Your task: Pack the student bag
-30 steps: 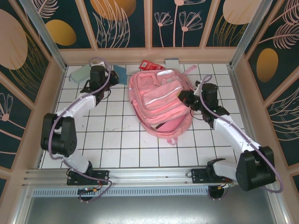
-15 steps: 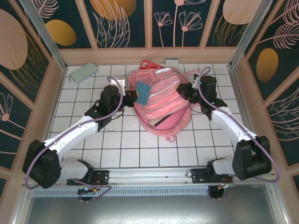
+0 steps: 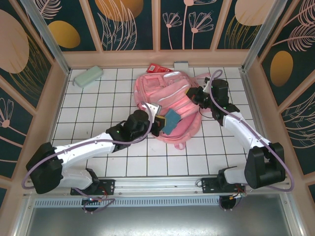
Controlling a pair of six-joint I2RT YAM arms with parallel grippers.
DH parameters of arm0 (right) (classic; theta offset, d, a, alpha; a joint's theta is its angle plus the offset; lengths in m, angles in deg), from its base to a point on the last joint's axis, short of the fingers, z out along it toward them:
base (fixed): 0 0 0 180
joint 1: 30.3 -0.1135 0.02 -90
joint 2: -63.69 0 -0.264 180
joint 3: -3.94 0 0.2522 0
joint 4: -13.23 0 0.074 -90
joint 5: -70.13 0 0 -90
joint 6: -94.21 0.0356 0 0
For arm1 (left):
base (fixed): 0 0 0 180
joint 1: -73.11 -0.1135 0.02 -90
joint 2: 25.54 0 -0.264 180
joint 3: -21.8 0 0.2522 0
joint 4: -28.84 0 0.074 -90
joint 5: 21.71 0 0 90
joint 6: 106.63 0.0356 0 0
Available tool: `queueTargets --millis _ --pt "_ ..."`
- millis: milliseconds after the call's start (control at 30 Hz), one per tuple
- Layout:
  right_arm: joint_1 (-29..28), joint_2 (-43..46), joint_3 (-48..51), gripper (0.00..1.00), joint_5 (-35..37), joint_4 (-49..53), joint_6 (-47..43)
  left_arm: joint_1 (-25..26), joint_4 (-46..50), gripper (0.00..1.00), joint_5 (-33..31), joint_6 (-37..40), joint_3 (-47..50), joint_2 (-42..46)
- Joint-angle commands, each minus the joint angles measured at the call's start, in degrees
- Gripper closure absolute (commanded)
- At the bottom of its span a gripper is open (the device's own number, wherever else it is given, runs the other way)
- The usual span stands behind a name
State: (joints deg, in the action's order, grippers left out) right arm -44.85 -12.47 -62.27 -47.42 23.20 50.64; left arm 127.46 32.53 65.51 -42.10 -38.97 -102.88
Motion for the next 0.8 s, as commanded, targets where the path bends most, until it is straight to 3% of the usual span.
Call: queueTargets --millis 0,500,767 --pt "0.53 -0.31 -2.5 1.0 -1.16 -8.45 0.45 1.13 -1.66 1.0 -2.67 2.56 -3.11 -4.67" --pt "0.44 1.62 -0.23 1.0 -3.67 -9.82 1.72 1.91 -2.24 1.0 -8.78 4.98 -14.52 -23.6" --pt "0.33 2.07 0.35 1.0 -3.92 -10.02 1.99 1.99 -1.14 1.0 -7.86 5.74 -19.38 -29.95"
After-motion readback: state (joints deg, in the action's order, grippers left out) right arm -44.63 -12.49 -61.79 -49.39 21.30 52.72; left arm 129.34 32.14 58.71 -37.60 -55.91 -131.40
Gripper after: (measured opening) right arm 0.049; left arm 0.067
